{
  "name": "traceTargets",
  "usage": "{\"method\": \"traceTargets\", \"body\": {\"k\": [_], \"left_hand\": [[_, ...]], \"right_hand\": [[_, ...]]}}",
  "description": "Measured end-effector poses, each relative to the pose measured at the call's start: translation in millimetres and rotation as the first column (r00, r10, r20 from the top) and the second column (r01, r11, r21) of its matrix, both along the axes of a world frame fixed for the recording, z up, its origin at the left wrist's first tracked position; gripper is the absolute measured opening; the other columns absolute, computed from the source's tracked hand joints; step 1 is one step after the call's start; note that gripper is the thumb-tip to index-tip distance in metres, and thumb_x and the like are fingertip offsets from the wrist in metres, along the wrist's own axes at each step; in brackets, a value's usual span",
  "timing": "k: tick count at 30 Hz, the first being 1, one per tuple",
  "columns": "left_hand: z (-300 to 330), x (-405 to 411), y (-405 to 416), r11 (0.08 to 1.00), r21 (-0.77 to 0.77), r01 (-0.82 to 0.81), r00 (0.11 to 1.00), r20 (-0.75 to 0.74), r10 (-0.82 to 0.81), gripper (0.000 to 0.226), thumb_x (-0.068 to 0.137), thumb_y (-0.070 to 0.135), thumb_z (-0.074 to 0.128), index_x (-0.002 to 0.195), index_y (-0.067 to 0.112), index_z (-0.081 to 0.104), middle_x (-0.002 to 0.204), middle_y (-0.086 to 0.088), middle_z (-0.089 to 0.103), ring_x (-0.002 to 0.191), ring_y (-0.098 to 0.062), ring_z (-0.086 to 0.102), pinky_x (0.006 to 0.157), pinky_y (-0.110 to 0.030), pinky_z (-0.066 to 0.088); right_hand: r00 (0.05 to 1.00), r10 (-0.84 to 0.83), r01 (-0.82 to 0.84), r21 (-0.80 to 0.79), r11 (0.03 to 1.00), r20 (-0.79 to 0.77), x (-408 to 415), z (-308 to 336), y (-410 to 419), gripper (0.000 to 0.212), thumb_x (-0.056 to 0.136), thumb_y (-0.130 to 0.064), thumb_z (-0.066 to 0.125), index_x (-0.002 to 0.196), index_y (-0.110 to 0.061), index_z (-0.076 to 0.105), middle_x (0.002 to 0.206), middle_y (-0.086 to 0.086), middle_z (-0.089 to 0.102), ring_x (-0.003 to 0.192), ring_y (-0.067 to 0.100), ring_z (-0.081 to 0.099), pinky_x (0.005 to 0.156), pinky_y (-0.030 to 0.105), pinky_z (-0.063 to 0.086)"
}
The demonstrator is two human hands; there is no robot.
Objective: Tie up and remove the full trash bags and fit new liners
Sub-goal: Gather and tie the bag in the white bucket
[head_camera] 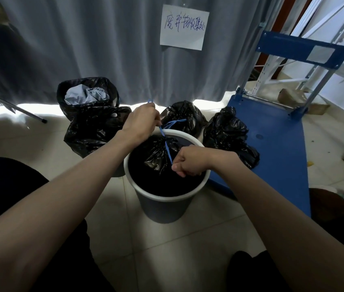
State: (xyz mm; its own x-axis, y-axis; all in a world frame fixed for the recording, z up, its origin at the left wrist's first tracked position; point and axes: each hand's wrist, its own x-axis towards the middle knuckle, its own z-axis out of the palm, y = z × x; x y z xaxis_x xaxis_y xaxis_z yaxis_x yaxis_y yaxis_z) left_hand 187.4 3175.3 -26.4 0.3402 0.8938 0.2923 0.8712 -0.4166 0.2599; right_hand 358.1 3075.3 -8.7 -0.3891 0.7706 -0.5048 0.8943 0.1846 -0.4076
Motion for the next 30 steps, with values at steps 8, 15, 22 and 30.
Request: {"method": "traceTargets", "body": {"k": [8,15,22,30], "left_hand": [[18.0,-2.0,-4.5,0.995,0.081,0.055,0.991,0.120,-0.065,0.041,0.080,0.033,0.076,0.109,0.014,0.055,0.114,-0.005,0.047,0.082,-0.019,0.050,0.073,-0.034,0.042],[9.3,-2.4,-11.0,0.961,-0.247,-0.128,0.983,0.094,0.156,0.058,0.093,0.056,0.052,0.058,0.012,0.064,0.051,0.001,0.049,0.062,-0.022,0.054,0.065,-0.032,0.042],[-18.8,20.4,-17.9,0.893,-0.445,-0.061,0.979,0.147,0.140,0.052,0.081,0.057,0.067,0.050,0.017,0.058,0.054,0.004,0.050,0.065,-0.016,0.050,0.060,-0.029,0.038],[-13.8,18.9,-12.1,0.836,-0.547,0.040,0.860,0.444,0.249,0.016,0.069,0.025,0.086,0.064,0.016,0.074,0.053,0.006,0.057,0.053,-0.005,0.050,0.054,-0.018,0.041]], "right_hand": [[0.791,-0.375,0.348,-0.148,0.926,-0.484,3.4,-20.3,8.9,0.027,0.091,-0.026,0.069,0.085,-0.015,0.045,0.092,0.022,0.073,0.073,0.022,0.069,0.067,0.034,0.054],[0.683,-0.443,0.341,-0.284,0.896,-0.581,-6.1,-26.4,8.3,0.019,0.101,-0.009,0.045,0.092,-0.010,0.062,0.100,0.018,0.071,0.080,0.022,0.068,0.076,0.032,0.057],[0.651,-0.422,0.323,-0.273,0.906,-0.631,-0.3,-26.2,7.3,0.018,0.091,0.007,0.054,0.096,-0.003,0.068,0.103,0.020,0.073,0.087,0.015,0.069,0.081,0.028,0.057],[0.357,-0.526,0.578,-0.261,0.774,-0.772,8.8,-28.0,18.3,0.017,0.093,0.007,0.054,0.101,0.003,0.068,0.088,0.015,0.071,0.068,0.012,0.067,0.061,0.017,0.054]]}}
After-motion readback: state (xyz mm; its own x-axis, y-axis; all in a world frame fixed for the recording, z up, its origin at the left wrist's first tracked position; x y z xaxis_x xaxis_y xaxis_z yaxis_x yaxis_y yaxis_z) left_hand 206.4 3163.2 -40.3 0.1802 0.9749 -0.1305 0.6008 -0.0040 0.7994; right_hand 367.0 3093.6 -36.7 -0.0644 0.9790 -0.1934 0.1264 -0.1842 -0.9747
